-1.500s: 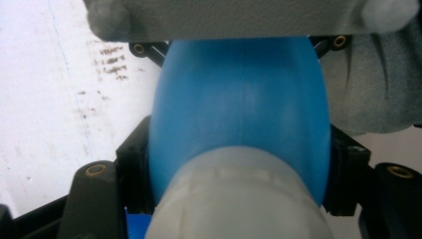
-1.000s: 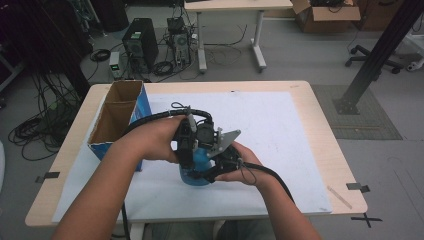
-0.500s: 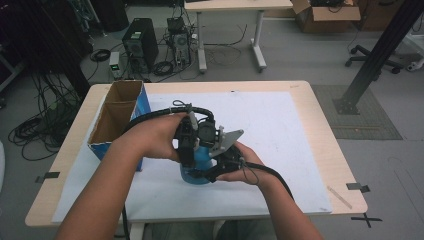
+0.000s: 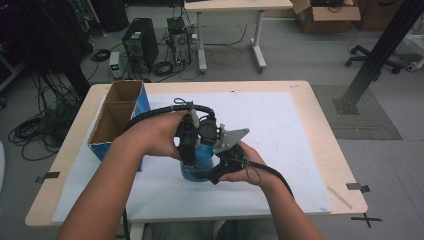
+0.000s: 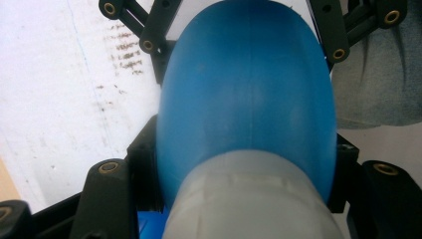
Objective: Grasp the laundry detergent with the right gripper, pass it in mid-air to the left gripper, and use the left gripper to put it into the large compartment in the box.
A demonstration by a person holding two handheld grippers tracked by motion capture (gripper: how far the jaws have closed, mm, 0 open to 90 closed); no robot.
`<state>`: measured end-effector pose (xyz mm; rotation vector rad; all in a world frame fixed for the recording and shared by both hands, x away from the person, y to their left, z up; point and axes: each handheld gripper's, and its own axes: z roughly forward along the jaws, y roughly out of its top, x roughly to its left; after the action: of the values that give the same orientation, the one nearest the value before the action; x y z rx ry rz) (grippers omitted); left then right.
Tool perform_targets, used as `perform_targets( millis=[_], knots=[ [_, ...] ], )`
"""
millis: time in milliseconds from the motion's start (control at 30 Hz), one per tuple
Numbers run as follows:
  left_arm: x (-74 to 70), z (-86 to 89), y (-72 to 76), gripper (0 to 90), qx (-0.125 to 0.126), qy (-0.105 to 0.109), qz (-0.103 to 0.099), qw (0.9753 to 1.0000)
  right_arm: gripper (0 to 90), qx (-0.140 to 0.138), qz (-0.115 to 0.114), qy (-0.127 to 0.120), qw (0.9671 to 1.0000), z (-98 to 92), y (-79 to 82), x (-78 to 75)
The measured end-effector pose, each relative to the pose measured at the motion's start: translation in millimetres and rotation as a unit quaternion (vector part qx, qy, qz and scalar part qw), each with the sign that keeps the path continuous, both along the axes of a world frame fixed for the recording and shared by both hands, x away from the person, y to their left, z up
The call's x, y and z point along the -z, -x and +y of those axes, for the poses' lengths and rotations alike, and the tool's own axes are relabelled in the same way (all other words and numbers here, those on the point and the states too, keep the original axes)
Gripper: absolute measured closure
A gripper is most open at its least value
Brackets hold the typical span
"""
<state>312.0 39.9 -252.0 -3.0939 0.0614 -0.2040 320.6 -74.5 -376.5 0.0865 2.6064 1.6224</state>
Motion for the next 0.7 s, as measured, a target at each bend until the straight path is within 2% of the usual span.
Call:
perform_targets(
  millis=[100, 367, 467, 600, 700],
  knots=[
    [-0.9, -1.2, -0.7, 38.7, 0.002, -0.002, -0.001, 1.0000, 17.7, 0.004, 0.001, 0.002, 1.0000, -0.3, 0.2, 1.3],
    [-3.0, -4.9, -3.6, 38.7, -0.012, -0.008, 0.005, 0.9999, 1.4, 0.025, 0.014, -0.006, 0.9996, -5.6, -1.2, 4.9],
    [-4.0, -5.7, -5.8, 38.6, -0.022, -0.013, 0.008, 0.9996, 0.6, 0.025, 0.019, -0.008, 0.9995, -9.3, -1.4, 3.5],
    [-6.1, -6.1, -8.0, 38.6, -0.036, -0.016, 0.008, 0.9992, 0.5, 0.028, 0.015, -0.007, 0.9995, -13.8, -2.2, 0.7],
    [-10.6, -5.4, -11.3, 38.6, -0.059, -0.019, 0.004, 0.9980, 0.6, 0.030, 0.011, -0.009, 0.9995, -22.2, -3.5, -4.4]
  ],
)
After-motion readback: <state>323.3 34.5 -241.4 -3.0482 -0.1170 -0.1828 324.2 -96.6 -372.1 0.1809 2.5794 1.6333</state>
